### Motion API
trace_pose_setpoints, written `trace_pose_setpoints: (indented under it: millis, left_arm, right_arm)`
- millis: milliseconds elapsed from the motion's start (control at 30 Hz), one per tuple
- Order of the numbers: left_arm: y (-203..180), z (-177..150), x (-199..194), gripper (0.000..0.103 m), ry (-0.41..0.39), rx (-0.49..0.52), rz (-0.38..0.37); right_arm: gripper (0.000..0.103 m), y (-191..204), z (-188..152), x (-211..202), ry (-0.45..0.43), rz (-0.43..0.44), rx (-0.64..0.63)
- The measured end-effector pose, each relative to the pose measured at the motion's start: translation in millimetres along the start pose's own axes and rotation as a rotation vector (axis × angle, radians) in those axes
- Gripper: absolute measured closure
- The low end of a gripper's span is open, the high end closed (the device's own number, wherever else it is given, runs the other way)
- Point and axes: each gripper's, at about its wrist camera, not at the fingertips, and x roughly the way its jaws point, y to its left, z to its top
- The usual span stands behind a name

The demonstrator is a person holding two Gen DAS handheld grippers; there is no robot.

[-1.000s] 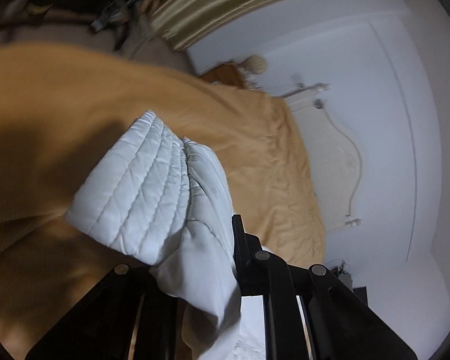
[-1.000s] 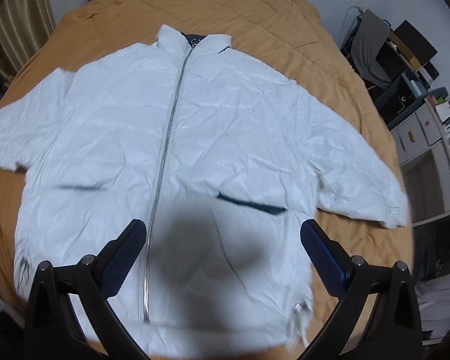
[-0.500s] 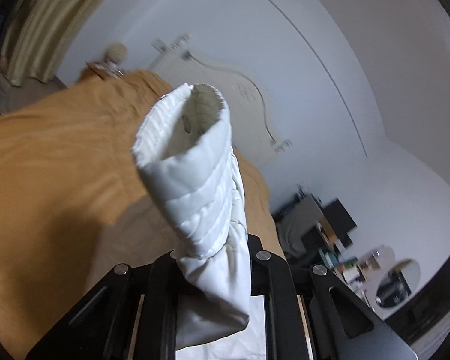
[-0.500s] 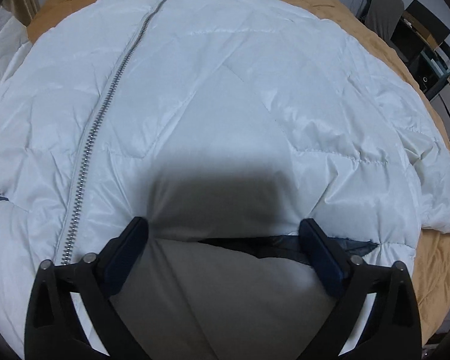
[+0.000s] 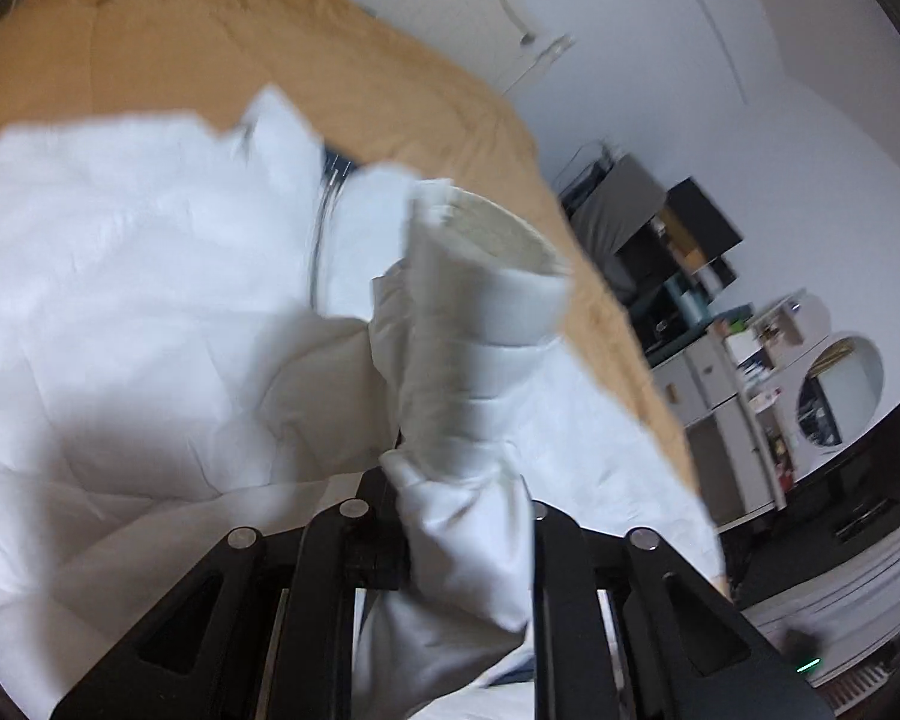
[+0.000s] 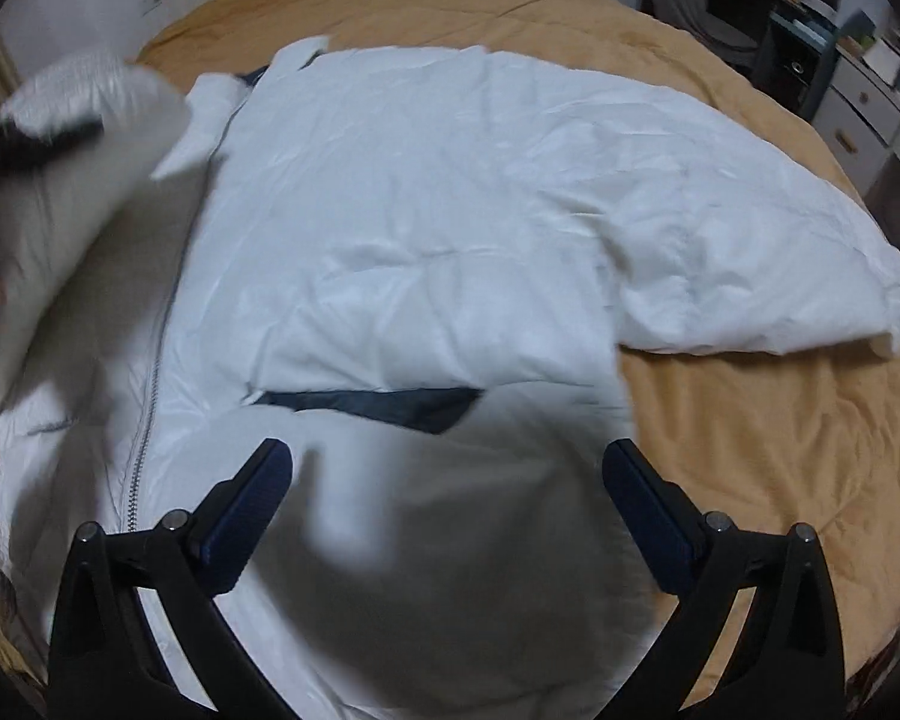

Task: Fold large clothes
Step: 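Carry the sleeve across the jacket front with the left gripper and release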

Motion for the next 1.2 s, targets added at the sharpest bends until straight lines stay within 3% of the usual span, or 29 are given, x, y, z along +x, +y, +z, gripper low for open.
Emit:
trace_pose_setpoints:
  millis: [67,167,200,333,467,533,633,667,700,733,900,1000,1067,1133,1200]
  left_arm:
    - [32.4,-20.2,37.5,0.087,0.076,-0.047,0.042]
    - [52.9,-36.3,42.7,0.087,0.028,-0.057,0.018]
    - [56.7,-39.5,43.3,0.086,0.031,-0.051,0.024]
    - [57.0,-39.7,39.3,0.086,0.035,-0.037,0.017]
    - [45.7,-31.9,34.4,0.086,0.038,-0.027,0.018]
    - [-11.6,-38.9,48.3,0.086,0.035,-0.016,0.019]
    - [-14.8,-37.4,49.1,0.086,0.045,-0.014,0.002]
    - [-13.0,-37.1,48.4,0.086,0.051,-0.017,-0.007]
    - [-12.8,-35.0,48.8,0.086,0.06,-0.021,-0.016]
    - [-11.2,-33.8,47.8,0.086,0.073,-0.027,-0.02]
    - [-2.5,-18.2,28.0,0.082,0.235,-0.081,-0.075]
    - [0.9,-10.1,-15.4,0.083,0.26,-0.089,-0.128]
    - [3.9,-5.6,-55.1,0.082,0.229,-0.071,-0.113]
    - [7.1,2.9,-90.8,0.081,0.113,0.003,-0.03]
    - [15.4,12.8,-108.1,0.056,-0.017,0.048,0.1]
  right_arm:
    - [0.0,-15.6,15.8,-6.8,0.002,-0.035,0.027]
    - [0.0,-11.4,42.6,-16.4,0.009,0.013,0.008]
    - [0.0,-3.5,46.9,-18.2,0.013,0.039,-0.015]
    - [0.0,62.3,123.7,-13.2,0.064,0.176,-0.118]
    - [0.0,143.1,174.1,36.2,0.214,0.183,-0.17]
    - [0.001,169.3,176.9,59.4,0.274,0.153,-0.198]
    - [0.002,194.8,174.2,91.3,0.367,0.134,-0.202]
    - [0.017,195.7,168.2,99.7,0.406,0.125,-0.196]
    - [0.068,194.3,159.9,106.6,0.461,0.146,-0.189]
    - [0.096,192.4,153.4,114.8,0.525,0.177,-0.176]
    - [0.099,163.9,153.0,113.2,0.506,0.264,-0.079]
    - [0.099,143.8,158.9,104.9,0.44,0.257,-0.069]
    - [0.1,132.0,158.8,103.6,0.414,0.258,-0.063]
    - [0.099,121.9,155.4,106.8,0.412,0.266,-0.054]
    - [0.099,114.9,146.2,114.7,0.424,0.254,-0.042]
